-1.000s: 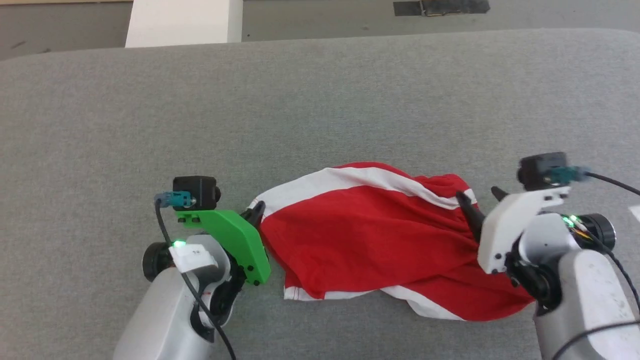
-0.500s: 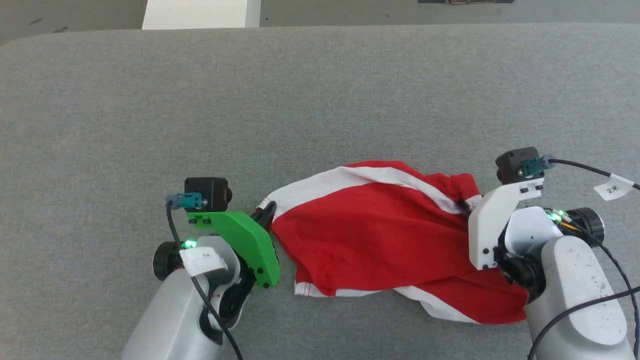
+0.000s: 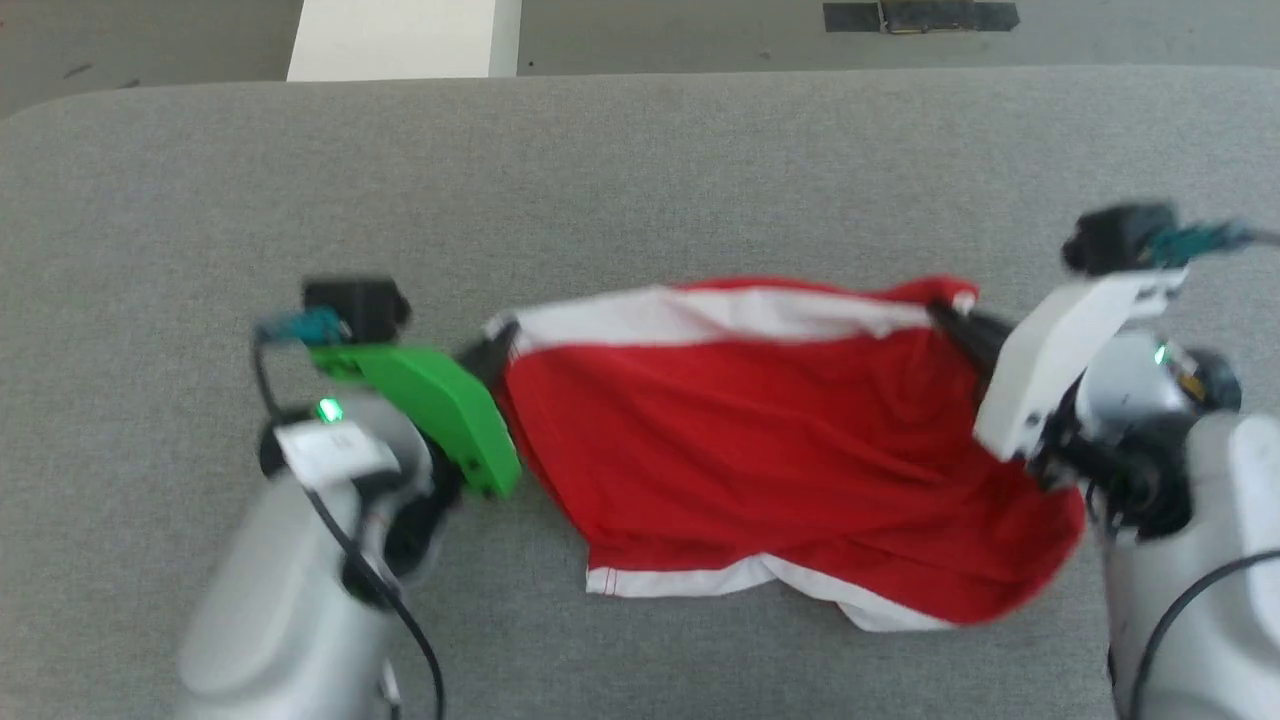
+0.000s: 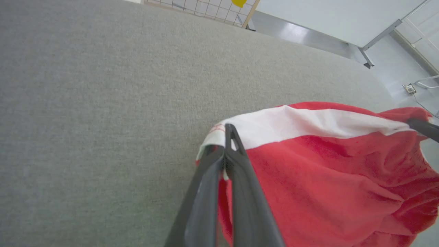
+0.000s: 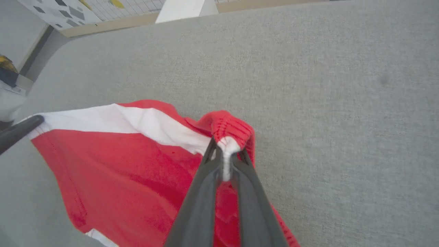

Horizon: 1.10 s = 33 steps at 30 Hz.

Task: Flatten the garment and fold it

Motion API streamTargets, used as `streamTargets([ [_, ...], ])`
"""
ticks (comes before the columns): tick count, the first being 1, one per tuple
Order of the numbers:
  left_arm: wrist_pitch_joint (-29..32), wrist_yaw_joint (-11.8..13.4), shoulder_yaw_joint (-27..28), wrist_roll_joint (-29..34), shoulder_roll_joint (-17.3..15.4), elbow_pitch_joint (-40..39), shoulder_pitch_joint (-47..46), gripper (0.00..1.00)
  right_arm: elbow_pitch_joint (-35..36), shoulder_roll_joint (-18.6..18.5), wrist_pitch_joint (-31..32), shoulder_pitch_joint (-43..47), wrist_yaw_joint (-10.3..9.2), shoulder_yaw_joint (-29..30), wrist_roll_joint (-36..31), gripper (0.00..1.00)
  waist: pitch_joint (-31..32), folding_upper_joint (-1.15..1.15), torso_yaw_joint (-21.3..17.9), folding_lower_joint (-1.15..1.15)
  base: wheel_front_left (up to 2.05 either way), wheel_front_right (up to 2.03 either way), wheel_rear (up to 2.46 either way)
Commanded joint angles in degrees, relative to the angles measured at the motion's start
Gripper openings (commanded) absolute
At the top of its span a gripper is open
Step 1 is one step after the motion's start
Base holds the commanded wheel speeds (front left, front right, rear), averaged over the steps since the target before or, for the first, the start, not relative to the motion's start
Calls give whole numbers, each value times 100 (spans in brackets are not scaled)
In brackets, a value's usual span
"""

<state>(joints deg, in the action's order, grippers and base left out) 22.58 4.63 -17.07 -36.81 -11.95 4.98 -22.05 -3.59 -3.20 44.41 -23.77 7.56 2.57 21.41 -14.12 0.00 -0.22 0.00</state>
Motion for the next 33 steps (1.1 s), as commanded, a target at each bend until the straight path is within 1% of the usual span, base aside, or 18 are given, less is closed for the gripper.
streamTargets([
  [1, 135, -85, 143, -153, -127, -34, -392, 0, 139, -13, 178, -381, -8, 113, 261, 0, -52, 0, 6, 0, 0, 0, 0],
  [4, 440, -183, 337, -104, -544, 105, -1161, 0, 120, 4, 563, -1169, -8, 409, 703, 0, -178, 0, -43, 0, 0, 0, 0],
  [5, 519, -189, 426, -163, -596, 161, -1403, 0, 51, 10, 633, -1446, -8, 486, 757, 0, -227, 0, -60, 0, 0, 0, 0],
  [7, 708, -222, 481, -74, -815, 297, -1989, 0, -161, 21, 733, -2101, -8, 626, 795, 0, -358, 0, -76, 0, 0, 0, 0],
  [9, 771, -226, 656, -137, -900, 522, -2627, 0, -445, 27, 661, -2787, -8, 748, 800, 0, -501, 0, -87, 0, 0, 0, 0],
  [10, 809, -239, 636, -3, -1023, 641, -2969, 0, -636, 29, 564, -3159, -8, 759, 831, 0, -580, 0, -94, 0, 0, 0, 0],
  [11, 803, -202, 692, 1, -1027, 741, -3238, 0, -804, 29, 446, -3459, -8, 765, 892, 0, -640, 0, -94, 0, 0, 0, 0],
  [12, 774, -111, 797, -46, -971, 861, -3539, 0, -1047, 30, 296, -3815, -8, 770, 991, 0, -712, 0, -95, 0, 0, 0, 0],
  [14, 753, -49, 765, 176, -1095, 1078, -4060, 0, -1498, 31, -39, -4440, -8, 753, 1077, 0, -831, 0, -100, 0, 0, 0, 0],
  [15, 700, 15, 826, 183, -1077, 1180, -4280, 0, -1692, 31, -195, -4702, -8, 708, 1060, 0, -876, 0, -105, 0, 0, 0, 0],
  [17, 543, 83, 794, 426, -1183, 1335, -4709, 0, -2165, 31, -606, -5284, -8, 653, 1056, 0, -973, 0, -106, 0, 0, 0, 0],
  [19, 313, 176, 866, 512, -1176, 1452, -5040, 0, -2637, 31, -1057, -5792, -8, 597, 1037, 0, -1044, 0, -106, 0, 0, 0, 0],
  [22, -39, 208, 944, 603, -1197, 1606, -5396, 0, -3306, 32, -1672, -6375, -8, 507, 1046, 0, -1134, 0, -93, 0, 0, 0, 0],
  [24, -281, 162, 977, 611, -1186, 1669, -5494, 0, -3658, 32, -1986, -6614, -8, 466, 1050, 0, -1188, 0, -61, 0, 0, 0, 0],
  [27, -529, 16, 995, 521, -1121, 1761, -5388, 0, -4026, 32, -2221, -6679, -8, 338, 1139, 0, -1224, 0, -1, 0, 0, 0, 0],
  [31, -842, -279, 927, 387, -1013, 1852, -4857, 0, -4207, 32, -2356, -6224, -8, 94, 1246, 0, -1182, 0, 92, 0, 0, 0, 0],
  [33, -997, -428, 877, 315, -952, 1893, -4426, 0, -4137, 32, -2347, -5761, -8, -35, 1361, 0, -1092, 0, 136, 0, 0, 0, 0],
])
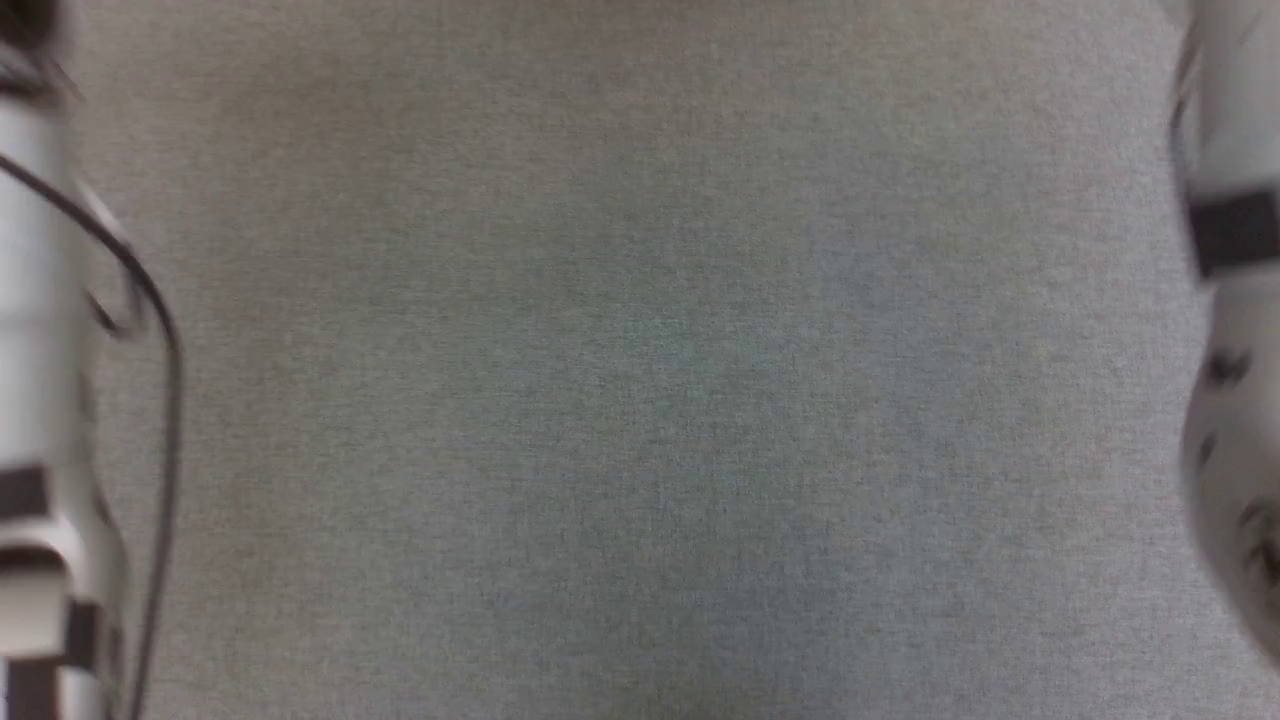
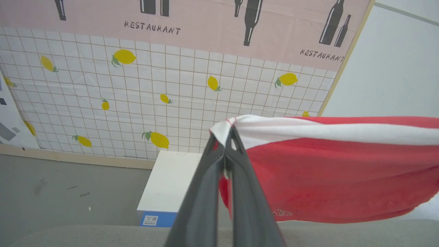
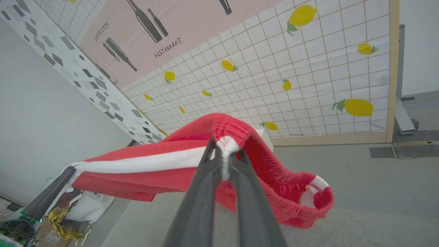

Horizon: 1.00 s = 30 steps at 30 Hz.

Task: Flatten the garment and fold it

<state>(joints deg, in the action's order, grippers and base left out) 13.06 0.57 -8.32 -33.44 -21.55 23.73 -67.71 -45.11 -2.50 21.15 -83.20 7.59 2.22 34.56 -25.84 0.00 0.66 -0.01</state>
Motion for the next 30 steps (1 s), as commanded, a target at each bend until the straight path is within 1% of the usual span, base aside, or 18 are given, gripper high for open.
streamTargets([
  [1, -92, -75, -3, -70, 33, 20, 315, 0, 77, -38, -15, 409, -10, -53, 99, 0, 129, 0, 64, 1, 0, 0, 0],
  [4, -306, -233, -69, -147, 98, -45, 1042, 0, 499, -78, 74, 1325, -10, -255, 359, 0, 338, 0, 132, 1, 0, 0, 0],
  [7, -409, -281, -109, -258, 180, -241, 1858, 0, 1098, -214, 269, 2348, -10, -413, 746, 0, 628, 0, 191, 1, 0, 0, 0],
  [11, -457, -219, -17, -586, 329, -717, 3181, 0, 2106, -369, 710, 3960, -10, -615, 1313, 0, 1037, 0, 183, 1, 0, 0, 0],
  [13, -386, -151, -24, -733, 411, -989, 3903, 0, 2640, -508, 887, 4825, -10, -692, 1419, 0, 1231, 0, 195, 1, 0, 0, 0],
  [15, -280, -77, -47, -920, 539, -1263, 4592, 0, 3106, -638, 1049, 5672, -10, -649, 1488, 0, 1425, 0, 228, 1, 0, 0, 0],
  [18, -153, 128, -42, -1064, 596, -1647, 5554, 0, 3725, -727, 1324, 6864, -10, -428, 1565, 0, 1711, 0, 264, 1, 0, 0, 0],
  [23, 216, 456, -102, -1228, 582, -2211, 6848, 0, 4568, -618, 1956, 8398, -10, -92, 1617, 0, 2081, 0, 272, 1, 0, 0, 0],
  [26, 514, 773, -95, -1283, 500, -2610, 7577, 0, 5064, -542, 2488, 9213, -10, 82, 1532, 0, 2259, 0, 253, 1, 0, 0, 0],
  [28, 677, 979, -66, -1322, 465, -2873, 7947, 0, 5350, -487, 2759, 9596, -10, 224, 1455, 0, 2316, 0, 247, 1, 0, 0, 0],
  [30, 894, 1265, -48, -1280, 366, -3187, 8366, 0, 5684, -387, 3066, 9989, -10, 402, 1385, 0, 2380, 0, 234, 1, 0, 0, 0],
])
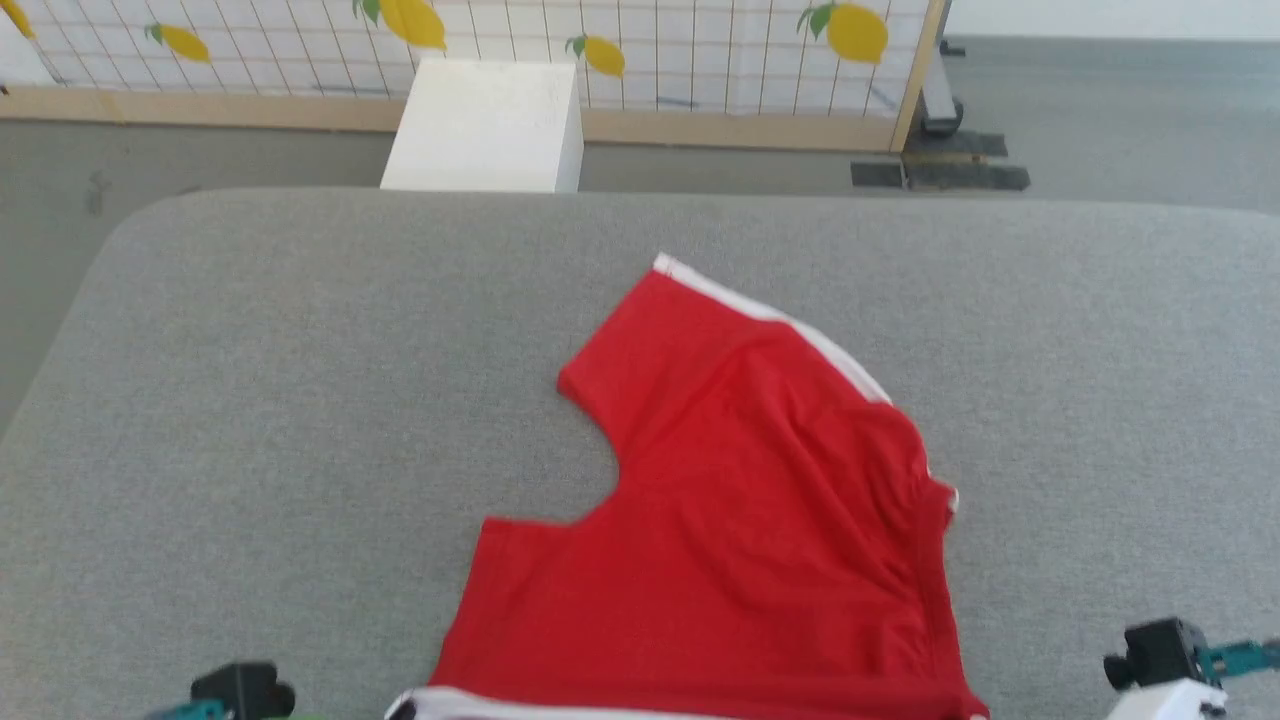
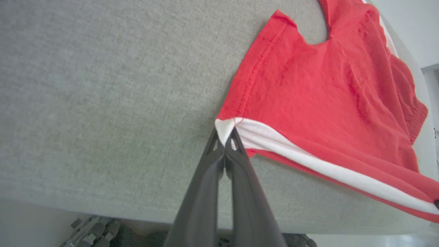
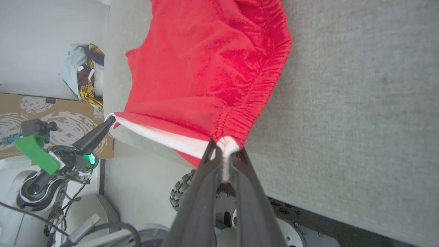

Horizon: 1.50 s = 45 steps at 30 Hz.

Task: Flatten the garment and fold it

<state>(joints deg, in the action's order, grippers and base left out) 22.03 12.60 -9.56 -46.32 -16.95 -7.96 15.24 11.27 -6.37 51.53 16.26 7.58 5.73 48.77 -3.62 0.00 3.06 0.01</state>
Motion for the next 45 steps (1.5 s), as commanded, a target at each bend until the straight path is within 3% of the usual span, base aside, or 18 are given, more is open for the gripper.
streamTargets([
  [1, 52, 157, 102, -3, -106, -159, 206, 0, 176, 42, 140, 171, -9, 122, -60, 0, 166, 0, -12, -1, 0, 0, 0],
  [6, 137, 353, 202, 15, -186, -828, 403, 0, 738, 259, 460, 423, -9, 482, -126, 0, 121, 0, -64, -1, 0, 0, 0],
  [12, 513, 10, -28, 148, -500, -767, -803, 0, 861, 334, 651, -122, -9, 609, -209, 0, -201, 0, -175, -1, 0, 0, 0],
  [18, 831, -609, -353, 240, -609, 174, -2790, 0, 591, 346, 657, -1074, -9, 625, -320, 0, -758, 0, -368, -1, 0, 0, 0],
  [25, 856, -1118, -676, 445, -360, 1735, -4861, 0, 50, 348, 251, -2149, -9, 580, -369, 0, -1512, 0, -769, -1, 0, 0, 0],
  [33, 886, -1367, -1027, 822, -188, 3130, -6318, 0, -589, 348, -337, -2776, -9, 289, -239, 0, -2104, 0, -1201, -1, 0, 0, 0],
  [44, 684, -1447, -1229, 1077, -43, 4241, -7145, 0, -997, 348, -991, -3006, -9, -352, 73, 0, -2429, 0, -1532, -1, 0, 0, 0],
  [45, 654, -1444, -1228, 1079, -34, 4302, -7170, 0, -1007, 348, -1049, -3009, -9, -399, 122, 6, -2432, 0, -1543, -1, 0, 0, 0],
])
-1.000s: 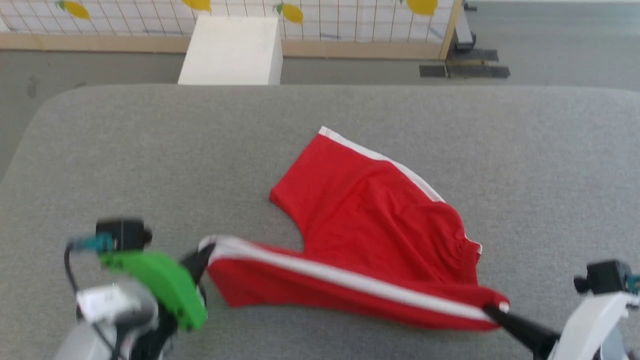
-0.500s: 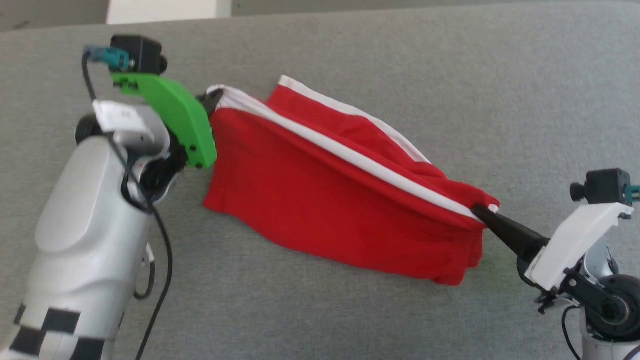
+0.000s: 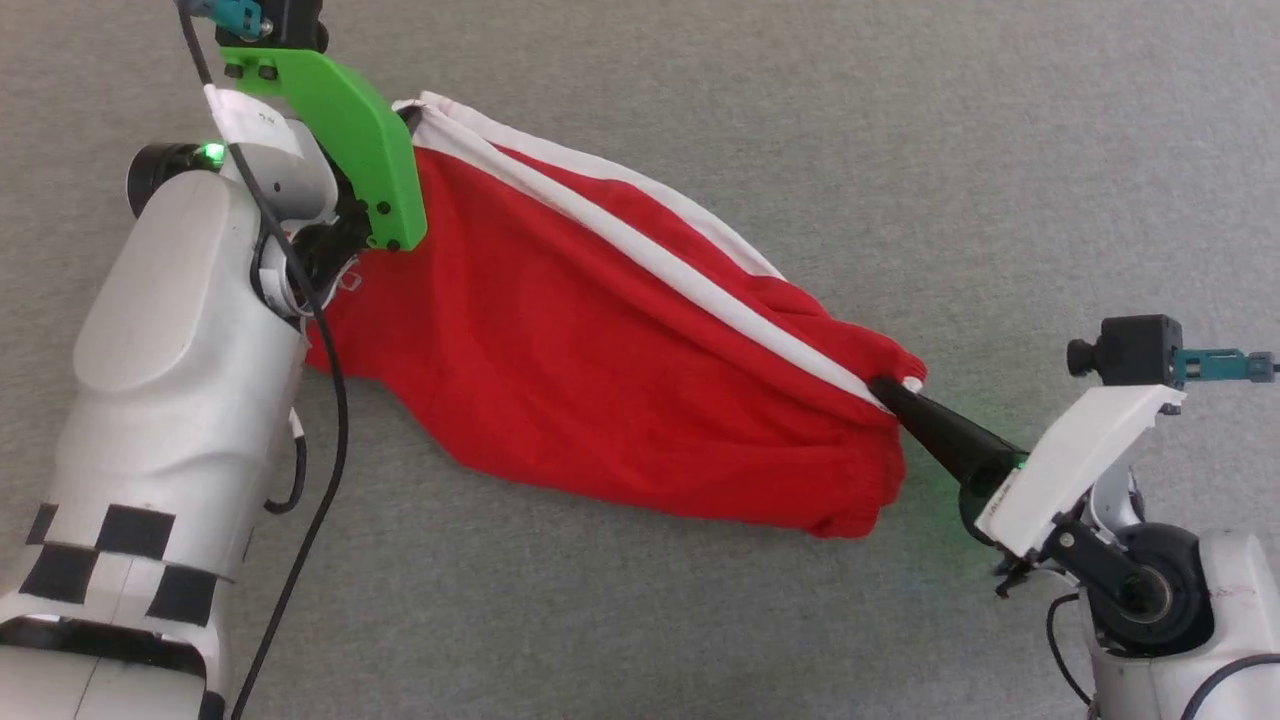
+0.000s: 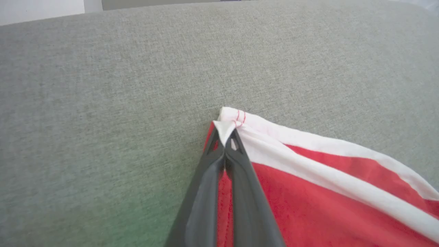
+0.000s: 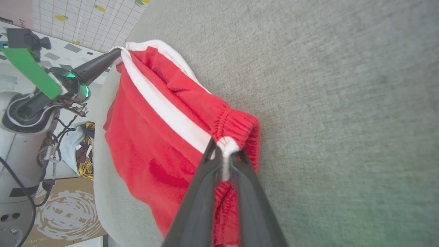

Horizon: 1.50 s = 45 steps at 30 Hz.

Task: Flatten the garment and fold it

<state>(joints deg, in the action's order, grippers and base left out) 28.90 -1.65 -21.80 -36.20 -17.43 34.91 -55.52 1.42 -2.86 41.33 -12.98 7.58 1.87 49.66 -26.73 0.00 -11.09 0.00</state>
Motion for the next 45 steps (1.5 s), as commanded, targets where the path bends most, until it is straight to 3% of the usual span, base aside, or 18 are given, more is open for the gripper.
streamTargets([
  [1, -68, -26, -9, 71, 25, 84, -121, 29, -20, -2, -99, -85, -9, -75, 91, 47, -120, 0, -139, 0, 0, 0, 0],
  [2, -114, -33, -3, 65, 38, 128, -139, 42, -7, -2, -154, -79, -9, -116, 123, 95, -117, 0, -142, 0, 0, 0, 0],
  [3, -182, -44, 5, 60, 54, 160, -153, 100, 13, -2, -217, -69, -9, -143, 143, 100, -109, 0, -139, 0, 0, 0, 0],
  [8, -654, -139, 30, 53, 135, 352, -171, 100, 230, -2, -707, 111, -9, -150, 238, 100, 76, 0, -58, 0, 0, 0, 0],
  [12, -1256, -241, -78, 289, 9, 349, -105, 100, 525, -2, -1208, 410, -9, -9, -96, 100, 316, 0, 44, 0, 0, 0, 0],
  [17, -2513, -312, -220, 722, -269, -29, 288, 100, 1044, -2, -1577, 1004, -9, 200, -1532, 100, 737, 0, 214, 0, 0, 0, 0],
  [21, -3621, -77, -128, 967, -496, -524, 939, 100, 1502, -2, -1316, 1535, -9, 240, -2736, 100, 1033, 0, 359, 0, 0, 0, 0],
  [26, -4247, 430, 212, 956, -639, -1337, 2007, 100, 1789, -2, -709, 1900, -9, 9, -3293, 100, 1269, 0, 540, 0, 0, 0, 0],
  [33, -4356, 1056, 663, 784, -638, -2662, 3517, 100, 1140, -2, -270, 1450, -9, -186, -3611, 100, 1277, 0, 835, 0, 0, 0, 0],
  [45, -4258, 1323, 602, 663, -532, -3363, 4289, 100, -771, -2, -161, 557, -9, -201, -3706, 100, 1169, 0, 1256, 0, 0, 0, 0],
])
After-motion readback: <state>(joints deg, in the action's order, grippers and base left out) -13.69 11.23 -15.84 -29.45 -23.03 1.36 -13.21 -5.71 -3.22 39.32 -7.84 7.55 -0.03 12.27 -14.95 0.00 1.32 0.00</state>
